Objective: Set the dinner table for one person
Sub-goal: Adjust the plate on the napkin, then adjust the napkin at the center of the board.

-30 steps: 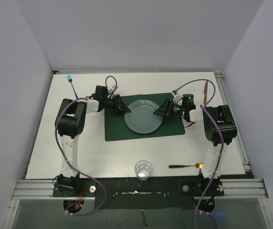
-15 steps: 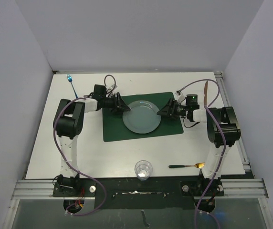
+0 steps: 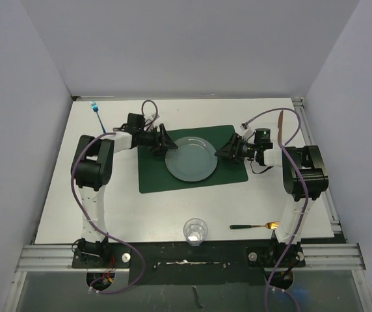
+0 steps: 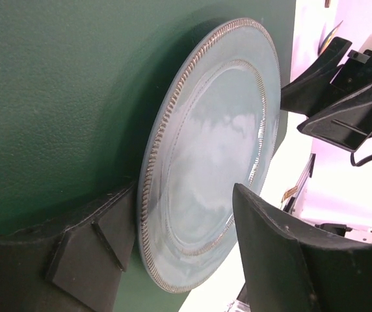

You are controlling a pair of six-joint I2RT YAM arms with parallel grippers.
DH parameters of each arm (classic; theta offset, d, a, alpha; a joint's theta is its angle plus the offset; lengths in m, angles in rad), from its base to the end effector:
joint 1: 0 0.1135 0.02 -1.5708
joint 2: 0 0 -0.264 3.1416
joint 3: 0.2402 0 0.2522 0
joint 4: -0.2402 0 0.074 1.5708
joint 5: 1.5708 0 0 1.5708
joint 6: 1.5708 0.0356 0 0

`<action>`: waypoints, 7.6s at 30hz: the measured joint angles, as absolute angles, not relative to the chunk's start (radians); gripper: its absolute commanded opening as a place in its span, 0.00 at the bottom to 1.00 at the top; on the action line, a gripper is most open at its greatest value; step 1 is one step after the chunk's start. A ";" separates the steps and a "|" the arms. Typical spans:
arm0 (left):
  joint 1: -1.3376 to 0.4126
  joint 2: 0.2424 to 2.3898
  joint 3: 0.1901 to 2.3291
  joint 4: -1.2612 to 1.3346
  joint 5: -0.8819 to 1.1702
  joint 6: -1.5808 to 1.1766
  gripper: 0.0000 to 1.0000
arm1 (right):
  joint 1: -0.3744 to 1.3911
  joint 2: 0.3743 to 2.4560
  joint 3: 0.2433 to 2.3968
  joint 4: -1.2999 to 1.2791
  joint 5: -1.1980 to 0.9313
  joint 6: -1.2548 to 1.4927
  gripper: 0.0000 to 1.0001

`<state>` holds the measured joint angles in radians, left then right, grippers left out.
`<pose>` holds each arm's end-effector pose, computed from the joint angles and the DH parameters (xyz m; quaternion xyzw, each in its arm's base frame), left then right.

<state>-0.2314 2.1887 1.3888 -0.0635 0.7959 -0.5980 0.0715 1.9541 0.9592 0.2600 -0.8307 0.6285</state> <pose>0.4331 -0.1282 0.1196 -0.0256 0.8748 -0.4614 0.1458 0.3723 0.0530 0.1199 0.0724 0.8490 0.4738 0.2224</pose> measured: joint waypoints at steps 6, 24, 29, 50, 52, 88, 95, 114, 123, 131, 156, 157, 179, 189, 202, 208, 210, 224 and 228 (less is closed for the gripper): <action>-0.231 2.164 1.410 -0.141 0.716 -0.570 0.67 | 0.071 1.954 0.958 0.260 -0.830 0.628 0.58; -0.266 2.104 1.481 -0.346 0.323 -0.461 0.68 | 0.080 1.868 0.960 0.162 -0.722 0.563 0.62; -0.310 2.104 1.499 -0.368 0.240 -0.429 0.68 | 0.084 1.868 0.960 0.146 -0.705 0.555 0.61; -0.417 1.929 1.333 -0.315 -0.249 -0.434 0.72 | 0.094 1.868 0.960 0.140 -0.697 0.552 0.59; -0.417 1.905 1.331 -0.303 -0.271 -0.439 0.72 | 0.094 1.868 0.960 0.140 -0.697 0.551 0.59; -0.144 1.748 0.904 -0.058 0.306 -0.772 0.00 | 0.146 1.944 0.973 0.189 -0.661 0.553 0.00; -0.030 1.835 0.840 0.118 0.504 -0.855 0.00 | 0.146 1.981 1.019 0.184 -0.660 0.553 0.00; -0.020 1.926 0.846 0.267 0.645 -0.830 0.00 | 0.179 1.890 0.908 0.208 -0.559 0.531 0.00; -0.093 1.852 0.809 0.248 0.504 -0.787 0.00 | 0.219 1.853 0.890 0.186 -0.456 0.516 0.00; -0.228 1.793 0.754 0.228 0.470 -0.799 0.00 | 0.225 1.849 0.894 0.174 -0.437 0.507 0.00; -0.287 1.589 0.788 -0.146 0.319 -0.804 0.00 | 0.230 1.850 0.961 0.037 -0.387 0.500 0.00; -0.284 1.572 0.806 -0.164 0.310 -0.801 0.00 | 0.230 1.849 0.966 0.023 -0.384 0.498 0.00; -0.134 1.486 0.891 -0.124 0.265 -0.778 0.00 | 0.213 1.751 1.097 -0.160 -0.308 0.447 0.00; -0.064 1.815 0.901 0.043 0.310 -0.789 0.00 | 0.197 1.940 1.151 -0.105 -0.345 0.456 0.00; -0.065 1.943 1.017 0.111 0.402 -0.769 0.00 | 0.189 1.943 1.148 -0.105 -0.351 0.458 0.00; -0.119 1.918 1.004 0.094 0.380 -0.746 0.00 | 0.182 1.935 1.144 -0.115 -0.332 0.460 0.00; -0.163 1.895 0.987 0.070 0.374 -0.743 0.00 | 0.182 1.934 1.144 -0.117 -0.324 0.459 0.00; -0.300 1.738 0.939 -0.118 0.301 -0.727 0.00 | 0.149 1.888 1.127 -0.206 -0.264 0.447 0.00; -0.288 1.698 0.942 -0.118 0.264 -0.727 0.00 | 0.149 1.874 1.112 -0.206 -0.263 0.445 0.06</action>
